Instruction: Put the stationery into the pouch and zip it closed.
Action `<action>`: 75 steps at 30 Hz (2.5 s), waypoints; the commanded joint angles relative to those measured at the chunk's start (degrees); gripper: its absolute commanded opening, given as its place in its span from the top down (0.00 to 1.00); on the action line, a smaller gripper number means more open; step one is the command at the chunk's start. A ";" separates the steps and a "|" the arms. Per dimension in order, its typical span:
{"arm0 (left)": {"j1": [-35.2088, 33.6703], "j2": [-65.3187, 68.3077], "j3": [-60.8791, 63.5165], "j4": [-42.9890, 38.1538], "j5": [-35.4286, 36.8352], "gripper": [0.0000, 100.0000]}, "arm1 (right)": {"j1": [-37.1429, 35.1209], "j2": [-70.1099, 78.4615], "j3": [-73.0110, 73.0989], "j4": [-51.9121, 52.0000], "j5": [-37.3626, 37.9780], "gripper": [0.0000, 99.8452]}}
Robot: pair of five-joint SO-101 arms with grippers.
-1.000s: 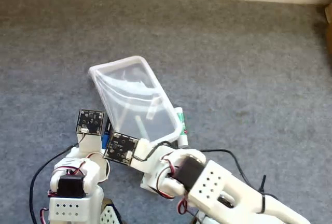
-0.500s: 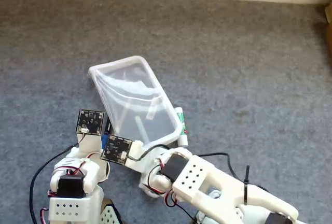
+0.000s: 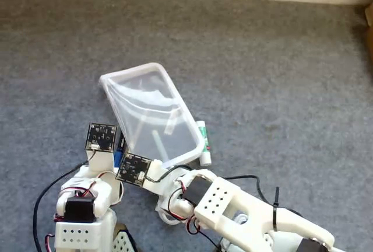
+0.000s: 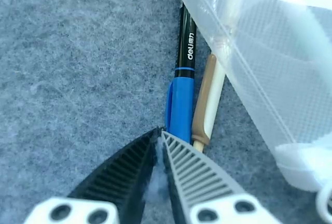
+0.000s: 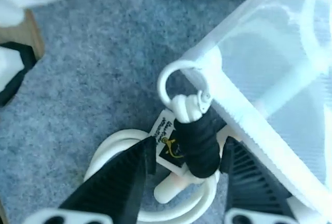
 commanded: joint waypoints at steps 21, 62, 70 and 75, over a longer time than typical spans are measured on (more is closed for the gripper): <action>-0.40 -0.48 1.10 0.44 -0.53 0.99 | 7.96 -0.57 -0.31 -1.01 -1.23 0.99; 1.01 -0.66 -14.02 0.44 -0.26 0.99 | 14.11 -38.64 9.63 0.92 -6.24 0.99; 5.85 -0.66 -15.96 0.44 -0.18 0.99 | 14.11 -38.64 9.36 0.92 -8.53 0.99; 8.75 -0.66 -19.47 0.53 -0.09 0.99 | 14.11 -38.64 9.36 0.84 -8.53 0.99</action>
